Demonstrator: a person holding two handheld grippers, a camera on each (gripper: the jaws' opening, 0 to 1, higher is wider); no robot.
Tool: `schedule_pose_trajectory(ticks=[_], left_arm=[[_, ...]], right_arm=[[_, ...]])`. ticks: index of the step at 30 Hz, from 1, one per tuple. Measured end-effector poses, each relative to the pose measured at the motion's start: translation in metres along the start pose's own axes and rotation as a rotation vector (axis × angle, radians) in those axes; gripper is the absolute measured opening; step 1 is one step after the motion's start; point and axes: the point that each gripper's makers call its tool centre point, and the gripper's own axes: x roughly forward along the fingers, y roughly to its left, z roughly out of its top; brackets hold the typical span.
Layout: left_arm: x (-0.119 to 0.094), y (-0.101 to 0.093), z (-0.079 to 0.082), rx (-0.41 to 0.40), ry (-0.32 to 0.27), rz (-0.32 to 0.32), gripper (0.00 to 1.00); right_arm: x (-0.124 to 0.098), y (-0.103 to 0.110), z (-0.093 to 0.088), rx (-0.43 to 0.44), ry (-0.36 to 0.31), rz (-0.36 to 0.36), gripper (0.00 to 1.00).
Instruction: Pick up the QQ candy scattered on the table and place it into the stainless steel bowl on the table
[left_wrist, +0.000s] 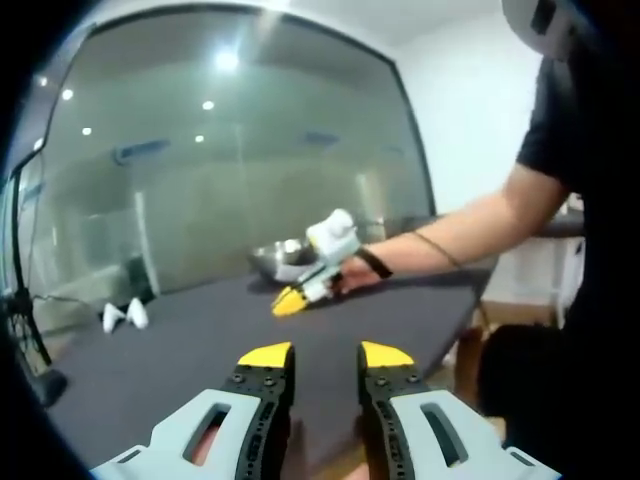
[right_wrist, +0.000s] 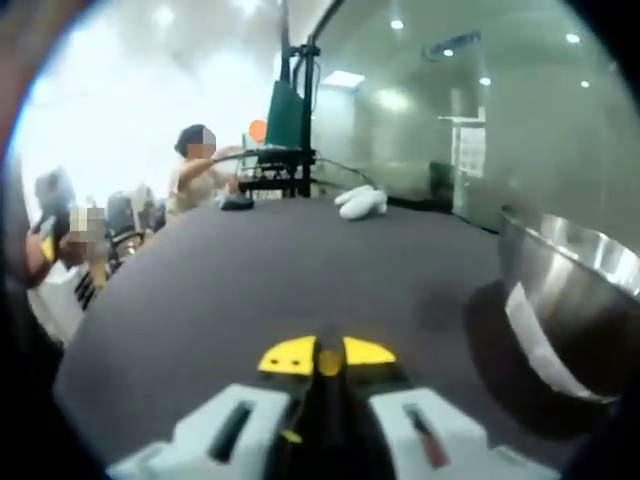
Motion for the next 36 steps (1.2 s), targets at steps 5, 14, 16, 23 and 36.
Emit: schedule_pose_trajectory(ticks=[5,14,16,23,36], left_arm=[[0.005,-0.002,-0.001,0.000,0.002,-0.005,0.27],[0.006,-0.002,-0.002,-0.004,-0.005,-0.015,0.27],[0.007,-0.002,-0.003,-0.006,-0.002,-0.014,0.27],[0.018,-0.012,0.000,0.005,-0.004,-0.053,0.27],[0.026,-0.023,0.010,0.019,-0.019,-0.072,0.27]], right_arm=[[-0.010,-0.010,0.009,-0.077,-0.003,-0.147,0.09],[-0.081,-0.024,0.031,0.073,-0.207,-0.335,0.09],[-0.099,-0.030,0.026,0.078,-0.216,-0.384,0.09],[-0.151,-0.052,0.022,0.089,-0.263,-0.534,0.09],[-0.196,-0.099,0.049,0.082,-0.318,-0.681,0.09]])
